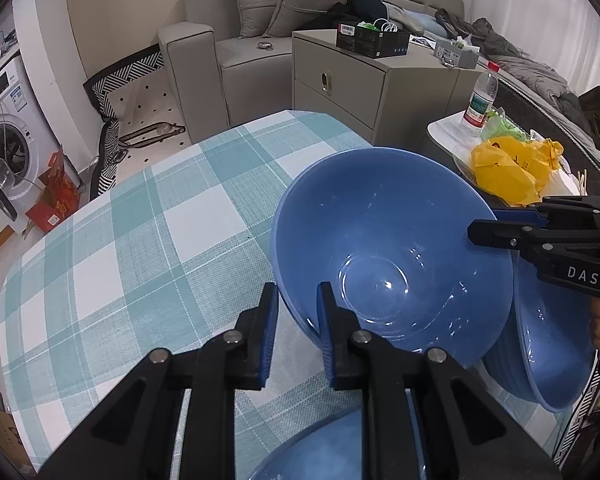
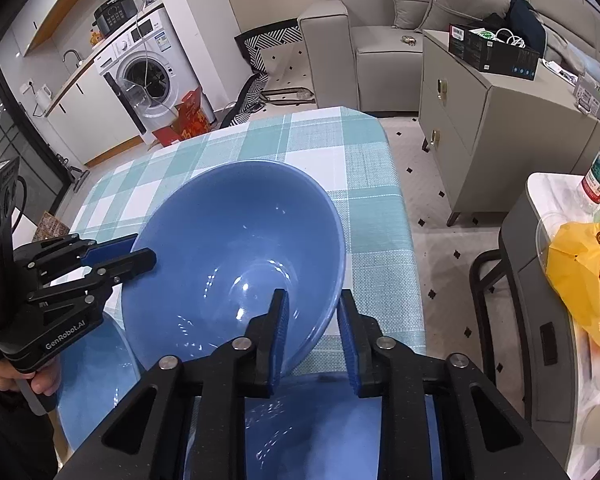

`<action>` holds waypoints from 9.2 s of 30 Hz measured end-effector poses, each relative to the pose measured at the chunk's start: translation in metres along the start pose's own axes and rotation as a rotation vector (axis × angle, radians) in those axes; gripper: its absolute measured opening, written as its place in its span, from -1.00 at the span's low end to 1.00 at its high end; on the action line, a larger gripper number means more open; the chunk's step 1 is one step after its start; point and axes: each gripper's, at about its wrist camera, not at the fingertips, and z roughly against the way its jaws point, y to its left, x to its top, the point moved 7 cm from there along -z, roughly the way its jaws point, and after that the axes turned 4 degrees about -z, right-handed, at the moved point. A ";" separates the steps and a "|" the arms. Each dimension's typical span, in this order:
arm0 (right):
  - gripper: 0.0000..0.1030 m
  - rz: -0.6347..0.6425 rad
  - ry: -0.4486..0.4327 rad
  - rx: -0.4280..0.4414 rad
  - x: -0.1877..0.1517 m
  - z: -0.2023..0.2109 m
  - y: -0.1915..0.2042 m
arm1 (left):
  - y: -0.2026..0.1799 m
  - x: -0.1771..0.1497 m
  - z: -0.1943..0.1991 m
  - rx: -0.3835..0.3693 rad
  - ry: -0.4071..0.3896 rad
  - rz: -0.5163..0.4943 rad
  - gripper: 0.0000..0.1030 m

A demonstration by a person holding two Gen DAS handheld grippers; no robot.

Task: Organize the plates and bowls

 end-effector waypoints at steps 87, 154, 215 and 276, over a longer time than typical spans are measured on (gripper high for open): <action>-0.63 0.177 -0.238 0.053 -0.084 0.163 0.123 | 0.000 -0.074 0.179 0.135 -0.269 0.021 -0.69; -0.56 0.132 -0.192 -0.188 -0.162 0.082 0.143 | 0.005 -0.121 0.124 0.191 -0.092 0.006 -0.69; 0.99 0.182 -0.281 -0.093 -0.139 0.114 0.169 | 0.023 -0.114 0.147 0.074 -0.173 0.071 1.00; 0.98 -0.138 -0.311 -0.182 -0.132 0.172 -0.031 | -0.121 -0.011 0.089 -0.009 -0.144 -0.142 1.00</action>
